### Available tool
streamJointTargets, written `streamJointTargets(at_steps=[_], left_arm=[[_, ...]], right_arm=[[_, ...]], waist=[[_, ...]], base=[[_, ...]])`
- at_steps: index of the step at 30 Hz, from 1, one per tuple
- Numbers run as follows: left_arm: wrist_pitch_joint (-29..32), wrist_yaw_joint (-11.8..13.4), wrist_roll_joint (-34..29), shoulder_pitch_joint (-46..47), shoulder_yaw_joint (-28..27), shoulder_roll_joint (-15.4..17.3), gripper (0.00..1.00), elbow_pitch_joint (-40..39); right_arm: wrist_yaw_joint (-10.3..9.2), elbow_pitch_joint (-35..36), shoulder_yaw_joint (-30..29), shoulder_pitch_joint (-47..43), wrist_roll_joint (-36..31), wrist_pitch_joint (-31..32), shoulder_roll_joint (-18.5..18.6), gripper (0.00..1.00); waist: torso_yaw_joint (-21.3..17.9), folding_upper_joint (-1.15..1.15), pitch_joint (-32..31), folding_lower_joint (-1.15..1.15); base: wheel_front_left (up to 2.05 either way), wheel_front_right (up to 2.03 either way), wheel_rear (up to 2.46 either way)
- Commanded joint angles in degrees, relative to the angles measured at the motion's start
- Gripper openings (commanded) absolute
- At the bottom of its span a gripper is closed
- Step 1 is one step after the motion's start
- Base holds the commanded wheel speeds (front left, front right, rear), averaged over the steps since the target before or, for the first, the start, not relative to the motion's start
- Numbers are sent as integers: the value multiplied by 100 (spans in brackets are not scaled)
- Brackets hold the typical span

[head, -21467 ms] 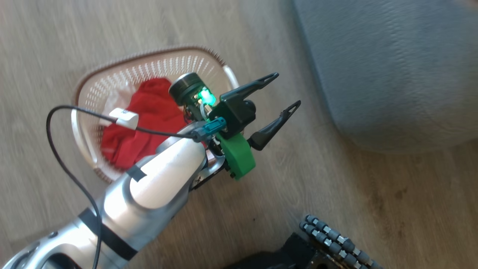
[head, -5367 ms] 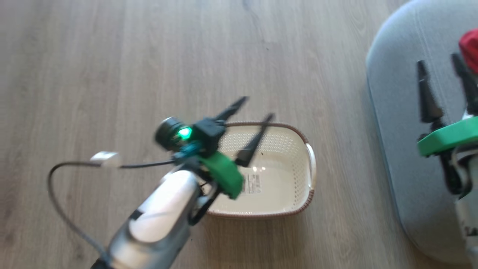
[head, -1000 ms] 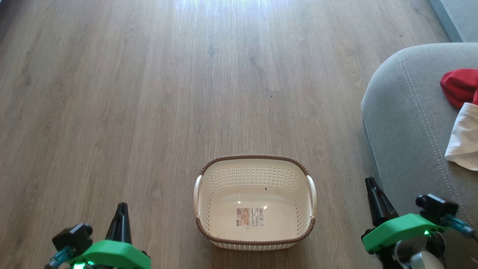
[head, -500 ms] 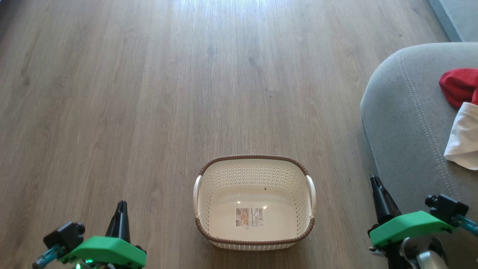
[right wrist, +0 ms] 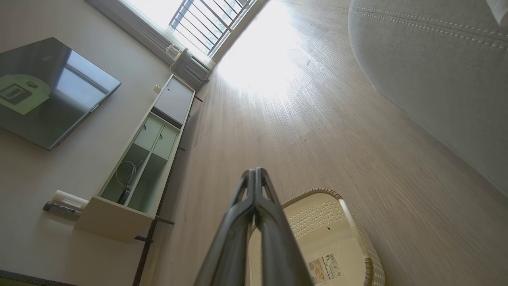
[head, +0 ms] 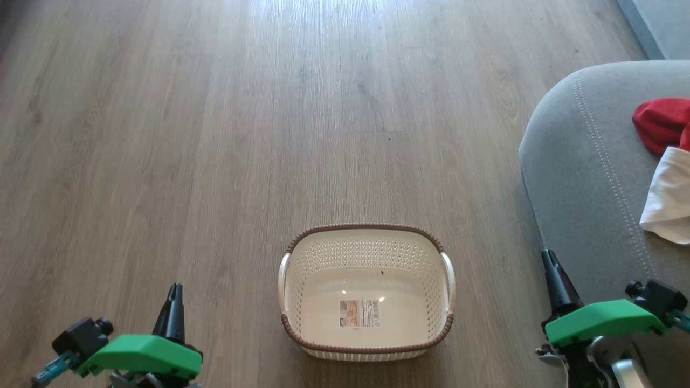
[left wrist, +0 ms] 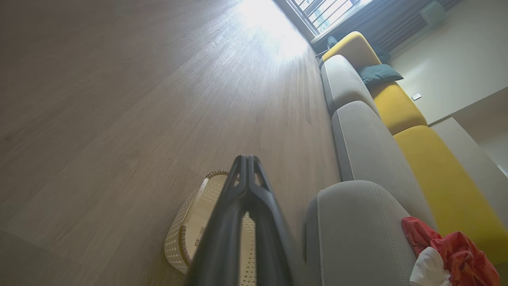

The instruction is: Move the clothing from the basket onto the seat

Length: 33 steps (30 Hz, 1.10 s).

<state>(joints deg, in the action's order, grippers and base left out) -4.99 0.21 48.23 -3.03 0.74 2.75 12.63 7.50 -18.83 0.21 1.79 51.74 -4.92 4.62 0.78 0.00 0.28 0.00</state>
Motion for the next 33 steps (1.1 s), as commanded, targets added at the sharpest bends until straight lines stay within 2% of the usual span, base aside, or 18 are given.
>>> streamJointTargets(at_steps=[1, 33], left_arm=[[52, -51, 217, 330, -149, 51, 0, -142], [582, -415, 2353, 627, -411, 54, 0, 1]], right_arm=[[0, 226, -11, 286, 205, 64, -10, 0], [0, 354, -342, 363, 2148, 605, -88, 0]], waist=[[-2, 0, 0, 0], [-40, 0, -6, 0]], base=[[0, 0, 0], [0, 0, 0]])
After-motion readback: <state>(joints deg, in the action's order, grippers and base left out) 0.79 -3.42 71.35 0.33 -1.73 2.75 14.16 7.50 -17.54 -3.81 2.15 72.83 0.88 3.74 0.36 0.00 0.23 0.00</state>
